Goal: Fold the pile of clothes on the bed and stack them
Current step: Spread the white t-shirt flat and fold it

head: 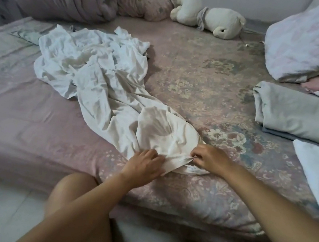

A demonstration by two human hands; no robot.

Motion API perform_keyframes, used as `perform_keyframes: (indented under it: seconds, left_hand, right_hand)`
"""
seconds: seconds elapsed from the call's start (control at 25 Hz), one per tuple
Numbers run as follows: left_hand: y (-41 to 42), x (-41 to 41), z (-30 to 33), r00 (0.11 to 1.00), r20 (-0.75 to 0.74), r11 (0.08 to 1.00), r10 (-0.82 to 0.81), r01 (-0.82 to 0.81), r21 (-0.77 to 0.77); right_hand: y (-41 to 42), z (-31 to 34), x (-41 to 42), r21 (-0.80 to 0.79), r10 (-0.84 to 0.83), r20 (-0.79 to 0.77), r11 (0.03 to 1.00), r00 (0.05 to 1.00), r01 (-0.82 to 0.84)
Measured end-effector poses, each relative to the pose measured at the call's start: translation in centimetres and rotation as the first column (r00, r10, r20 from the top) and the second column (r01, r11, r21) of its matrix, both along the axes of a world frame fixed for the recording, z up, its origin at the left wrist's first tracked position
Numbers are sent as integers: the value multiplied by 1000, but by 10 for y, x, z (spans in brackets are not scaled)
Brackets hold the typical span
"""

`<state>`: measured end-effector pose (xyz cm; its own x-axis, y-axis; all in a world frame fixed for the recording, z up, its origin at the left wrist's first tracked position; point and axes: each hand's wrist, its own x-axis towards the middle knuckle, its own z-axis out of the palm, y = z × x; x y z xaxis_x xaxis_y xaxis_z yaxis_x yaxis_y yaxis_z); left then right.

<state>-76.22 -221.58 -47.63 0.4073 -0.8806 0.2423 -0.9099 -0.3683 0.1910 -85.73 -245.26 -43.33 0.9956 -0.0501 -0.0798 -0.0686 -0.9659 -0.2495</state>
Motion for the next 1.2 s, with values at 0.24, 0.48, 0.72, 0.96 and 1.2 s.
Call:
perform_keyframes:
  seconds: [0.24, 0.48, 0.72, 0.96, 1.2]
  left_hand:
    - [-20, 3, 22, 999, 34, 984, 29, -23, -174]
    - [-55, 27, 99, 943, -324, 897, 72, -203, -392]
    - [-70, 59, 167, 933, -347, 961, -97, -3, -277]
    - [-74, 75, 216, 951, -300, 910, -76, -56, -410]
    - [-89, 70, 328, 956, -290, 876, -54, -94, -473]
  right_hand:
    - [7, 32, 0, 225, -123, 188, 971, 974, 79]
    - [11, 116, 27, 534, -247, 152, 836, 957, 131]
    - [16, 170, 41, 522, -183, 262, 852, 948, 20]
    - [20, 187, 49, 589, -281, 387, 808, 878, -1]
    - [14, 210, 46, 774, -373, 230, 630, 899, 64]
